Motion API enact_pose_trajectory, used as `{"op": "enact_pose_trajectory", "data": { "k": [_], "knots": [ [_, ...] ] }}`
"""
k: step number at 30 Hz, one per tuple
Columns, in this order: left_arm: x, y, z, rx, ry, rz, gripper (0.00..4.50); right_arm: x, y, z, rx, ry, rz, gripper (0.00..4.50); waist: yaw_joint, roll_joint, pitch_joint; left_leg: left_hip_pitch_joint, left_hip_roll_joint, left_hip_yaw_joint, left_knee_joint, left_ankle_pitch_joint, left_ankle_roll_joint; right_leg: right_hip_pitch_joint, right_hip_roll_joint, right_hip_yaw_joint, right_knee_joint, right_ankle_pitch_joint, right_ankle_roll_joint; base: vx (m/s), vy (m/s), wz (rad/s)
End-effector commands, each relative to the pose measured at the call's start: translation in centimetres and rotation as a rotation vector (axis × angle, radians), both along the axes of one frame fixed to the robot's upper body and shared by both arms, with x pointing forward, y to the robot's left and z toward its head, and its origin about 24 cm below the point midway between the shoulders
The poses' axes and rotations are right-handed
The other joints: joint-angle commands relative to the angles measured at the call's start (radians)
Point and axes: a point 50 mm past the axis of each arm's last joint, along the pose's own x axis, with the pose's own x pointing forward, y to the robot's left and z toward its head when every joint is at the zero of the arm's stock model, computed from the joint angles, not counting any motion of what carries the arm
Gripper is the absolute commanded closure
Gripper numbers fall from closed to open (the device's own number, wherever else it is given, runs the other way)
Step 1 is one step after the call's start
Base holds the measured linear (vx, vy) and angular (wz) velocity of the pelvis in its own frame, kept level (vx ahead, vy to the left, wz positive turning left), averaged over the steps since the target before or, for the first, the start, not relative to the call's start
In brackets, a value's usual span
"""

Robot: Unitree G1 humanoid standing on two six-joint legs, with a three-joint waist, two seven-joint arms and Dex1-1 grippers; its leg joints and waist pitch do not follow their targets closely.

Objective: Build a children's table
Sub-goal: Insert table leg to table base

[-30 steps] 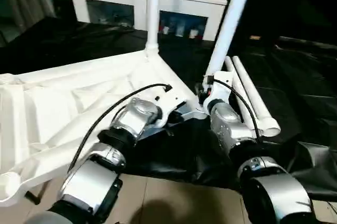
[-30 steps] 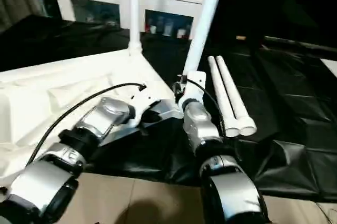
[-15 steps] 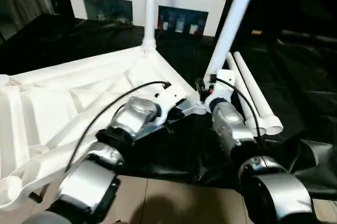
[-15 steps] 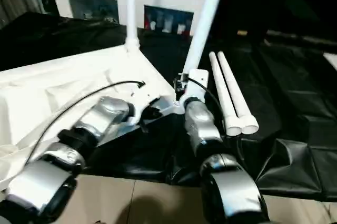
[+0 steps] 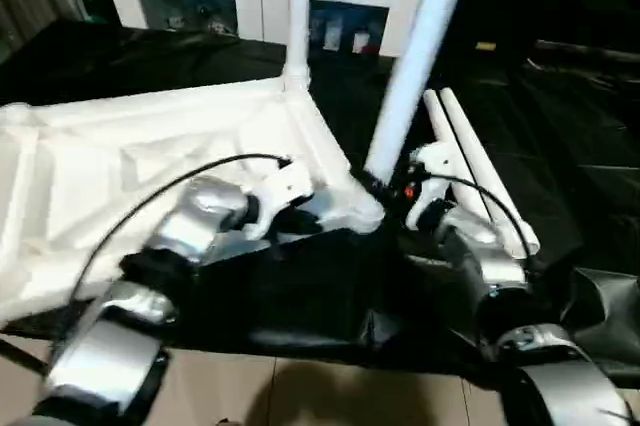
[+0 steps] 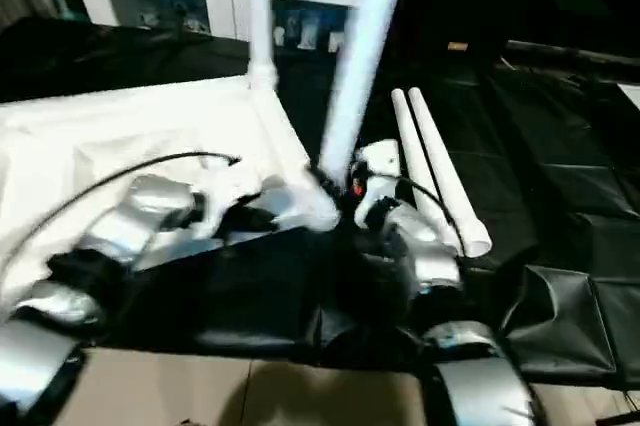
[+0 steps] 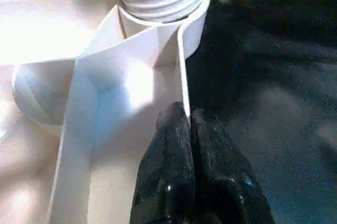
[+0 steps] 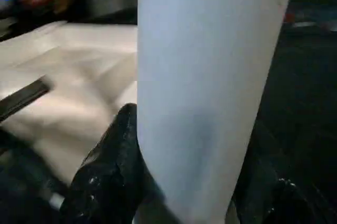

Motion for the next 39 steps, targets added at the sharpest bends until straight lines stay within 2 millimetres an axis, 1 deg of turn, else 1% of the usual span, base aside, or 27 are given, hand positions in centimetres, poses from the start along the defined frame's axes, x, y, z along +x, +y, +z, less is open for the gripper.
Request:
{"op": "enact_pose_trajectory", "data": {
  "k": [1, 2, 3, 4, 5, 9, 12, 14, 16, 18, 19, 20, 22, 23, 25, 26, 27, 29, 31, 33, 34, 36, 39],
  "knots": [
    [-1.2, 0.1, -0.7, 0.029, 0.081, -0.138, 4.5, -1.7, -2.8, -3.3, -0.107, 0.172, 0.017, 2.64, 0.002, 0.006, -0.051, 0.003, 0.031, 0.004, -0.047, -0.047, 0.139, 0.052, -0.067, 0.054, -0.037, 0.124, -0.29, 0.0, 0.0, 0.0],
    [-1.2, 0.3, -0.6, 0.032, 0.08, -0.142, 4.5, -1.8, -2.9, -3.1, -0.109, 0.172, 0.047, 2.64, 0.005, 0.005, -0.05, 0.005, 0.032, 0.003, -0.047, -0.054, 0.137, 0.052, -0.068, 0.054, -0.039, 0.11, -0.289, 0.0, 0.0, 0.0],
    [-1.2, 0.3, -0.6, 0.032, 0.08, -0.142, 4.5, -1.8, -2.9, -3.1, -0.109, 0.172, 0.047, 2.64, 0.006, 0.006, -0.05, 0.007, 0.033, 0.004, -0.047, -0.055, 0.135, 0.051, -0.068, 0.054, -0.039, 0.105, -0.289, 0.0, 0.0, 0.0],
    [-1.2, 0.6, -0.5, 0.039, 0.082, -0.151, 4.5, -2.0, -3.3, -3.0, -0.119, 0.176, 0.095, 2.64, 0.008, 0.007, -0.05, 0.008, 0.035, 0.005, -0.047, -0.053, 0.125, 0.048, -0.067, 0.054, -0.036, 0.108, -0.293, 0.0, 0.0, 0.0],
    [-1.2, 0.8, -0.5, 0.043, 0.08, -0.157, 4.5, -2.2, -3.6, -3.0, -0.12, 0.182, 0.125, 2.64, 0.01, 0.004, -0.049, 0.008, 0.035, 0.006, -0.046, -0.06, 0.121, 0.049, -0.065, 0.052, -0.036, 0.106, -0.295, 0.0, 0.0, 0.0],
    [-1.1, 1.1, -0.4, 0.044, 0.073, -0.161, 4.5, -2.6, -3.8, -3.0, -0.109, 0.193, 0.163, 2.64, 0.018, 0.003, -0.049, 0.007, 0.036, 0.009, -0.045, -0.084, 0.109, 0.047, -0.068, 0.053, -0.037, 0.076, -0.29, 0.0, 0.0, 0.0],
    [-1.1, 1.2, -0.2, 0.045, 0.069, -0.163, 4.5, -2.9, -3.9, -3.0, -0.105, 0.198, 0.184, 2.64, 0.024, 0.002, -0.047, 0.007, 0.035, 0.007, -0.047, -0.106, 0.087, 0.047, -0.07, 0.054, -0.039, 0.031, -0.273, 0.0, 0.0, 0.0],
    [-1.0, 1.0, -0.1, 0.04, 0.062, -0.157, 4.5, -2.8, -3.9, -3.0, -0.08, 0.187, 0.149, 2.64, 0.025, 0.003, -0.049, 0.007, 0.035, 0.007, -0.047, -0.108, 0.078, 0.046, -0.071, 0.054, -0.039, 0.026, -0.271, 0.0, 0.0, 0.0],
    [-0.9, 1.0, -0.1, 0.037, 0.056, -0.154, 4.5, -2.8, -3.9, -3.0, -0.065, 0.18, 0.131, 2.64, 0.025, 0.002, -0.049, 0.007, 0.033, 0.006, -0.047, -0.102, 0.076, 0.047, -0.071, 0.054, -0.039, 0.033, -0.271, 0.0, 0.0, 0.0],
    [-0.8, 0.8, -0.1, 0.03, 0.044, -0.143, 4.5, -2.7, -4.0, -2.9, -0.034, 0.161, 0.099, 2.64, 0.026, 0.002, -0.053, 0.006, 0.032, 0.006, -0.044, -0.079, 0.082, 0.048, -0.07, 0.054, -0.034, 0.07, -0.276, 0.0, 0.0, 0.0],
    [-0.8, 0.8, -0.1, 0.027, 0.04, -0.138, 4.5, -2.7, -4.0, -2.8, -0.02, 0.155, 0.087, 2.64, 0.026, 0.003, -0.053, 0.005, 0.032, 0.006, -0.043, -0.075, 0.085, 0.048, -0.07, 0.054, -0.033, 0.078, -0.277, 0.0, 0.0, 0.0],
    [-0.7, 0.7, -0.1, 0.02, 0.031, -0.128, 4.5, -2.8, -4.1, -2.8, 0.02, 0.131, 0.037, 2.64, 0.026, 0.001, -0.053, 0.005, 0.032, 0.006, -0.043, -0.079, 0.088, 0.048, -0.071, 0.054, -0.034, 0.077, -0.278, 0.0, 0.0, 0.0],
    [-0.7, 0.6, -0.1, 0.017, 0.03, -0.127, 4.5, -2.9, -4.1, -2.9, 0.061, 0.119, 0.001, 2.64, 0.027, 0.003, -0.053, 0.006, 0.032, 0.006, -0.045, -0.089, 0.086, 0.047, -0.073, 0.054, -0.036, 0.063, -0.277, 0.0, 0.0, 0.0],
    [-0.7, 0.6, -0.1, 0.016, 0.029, -0.127, 4.5, -3.0, -4.2, -3.0, 0.076, 0.115, -0.019, 2.64, 0.027, 0.002, -0.051, 0.006, 0.033, 0.005, -0.046, -0.104, 0.082, 0.046, -0.071, 0.053, -0.038, 0.043, -0.274, 0.0, 0.0, 0.0],
    [-0.7, 0.6, -0.2, 0.012, 0.028, -0.125, 4.5, -3.4, -4.3, -3.5, 0.084, 0.1, -0.057, 2.64, 0.027, 0.006, -0.052, 0.008, 0.034, 0.004, -0.048, -0.13, 0.071, 0.045, -0.074, 0.054, -0.041, 0.008, -0.267, 0.0, 0.0, 0.0],
    [-0.7, 0.7, -0.2, 0.011, 0.028, -0.125, 4.5, -3.7, -4.3, -3.8, 0.087, 0.098, -0.067, 2.64, 0.025, 0.005, -0.051, 0.006, 0.033, 0.003, -0.049, -0.137, 0.063, 0.045, -0.075, 0.054, -0.042, -0.007, -0.261, 0.0, 0.0, 0.0],
    [-0.7, 0.7, -0.2, 0.011, 0.028, -0.125, 4.5, -3.7, -4.3, -3.8, 0.087, 0.098, -0.067, 2.64, 0.025, 0.006, -0.051, 0.005, 0.033, 0.003, -0.049, -0.137, 0.06, 0.046, -0.075, 0.054, -0.042, -0.011, -0.258, 0.0, 0.0, 0.0],
    [-0.7, 0.7, -0.2, 0.012, 0.027, -0.123, 4.5, -4.3, -4.3, -4.5, 0.075, 0.095, -0.077, 2.64, 0.025, 0.007, -0.051, 0.004, 0.032, 0.002, -0.049, -0.138, 0.056, 0.046, -0.074, 0.055, -0.042, -0.012, -0.254, 0.0, 0.0, 0.0],
    [-0.6, 0.8, -0.2, 0.014, 0.023, -0.119, 4.5, -4.7, -4.4, -4.7, 0.074, 0.089, -0.091, 2.64, 0.025, 0.006, -0.053, 0.005, 0.032, 0.002, -0.048, -0.129, 0.058, 0.047, -0.073, 0.055, -0.04, 0.007, -0.255, 0.0, 0.0, 0.0],
    [-0.6, 1.0, -0.2, 0.017, 0.019, -0.114, 4.5, -5.0, -4.6, -4.9, 0.084, 0.09, -0.11, 2.64, 0.027, 0.009, -0.054, 0.006, 0.031, 0.002, -0.046, -0.11, 0.066, 0.047, -0.071, 0.054, -0.036, 0.042, -0.26, 0.0, 0.0, 0.0],
    [-0.5, 1.0, -0.2, 0.019, 0.018, -0.111, 4.5, -5.1, -4.7, -4.9, 0.084, 0.089, -0.116, 2.64, 0.027, 0.007, -0.055, 0.006, 0.03, 0.003, -0.044, -0.104, 0.071, 0.048, -0.071, 0.054, -0.035, 0.058, -0.263, 0.0, 0.0, 0.0],
    [-0.5, 1.1, -0.2, 0.021, 0.015, -0.108, 4.5, -5.2, -4.8, -4.9, 0.084, 0.086, -0.118, 2.64, 0.028, 0.006, -0.054, 0.004, 0.029, 0.002, -0.045, -0.109, 0.078, 0.05, -0.071, 0.054, -0.036, 0.055, -0.263, 0.0, 0.0, 0.0],
    [-0.4, 1.1, -0.2, 0.022, 0.012, -0.105, 4.5, -5.3, -5.1, -5.0, 0.082, 0.084, -0.132, 2.64, 0.027, 0.006, -0.056, 0.005, 0.031, 0.002, -0.045, -0.122, 0.073, 0.049, -0.073, 0.054, -0.037, 0.034, -0.261, 0.0, 0.0, 0.0]
  ]
}}
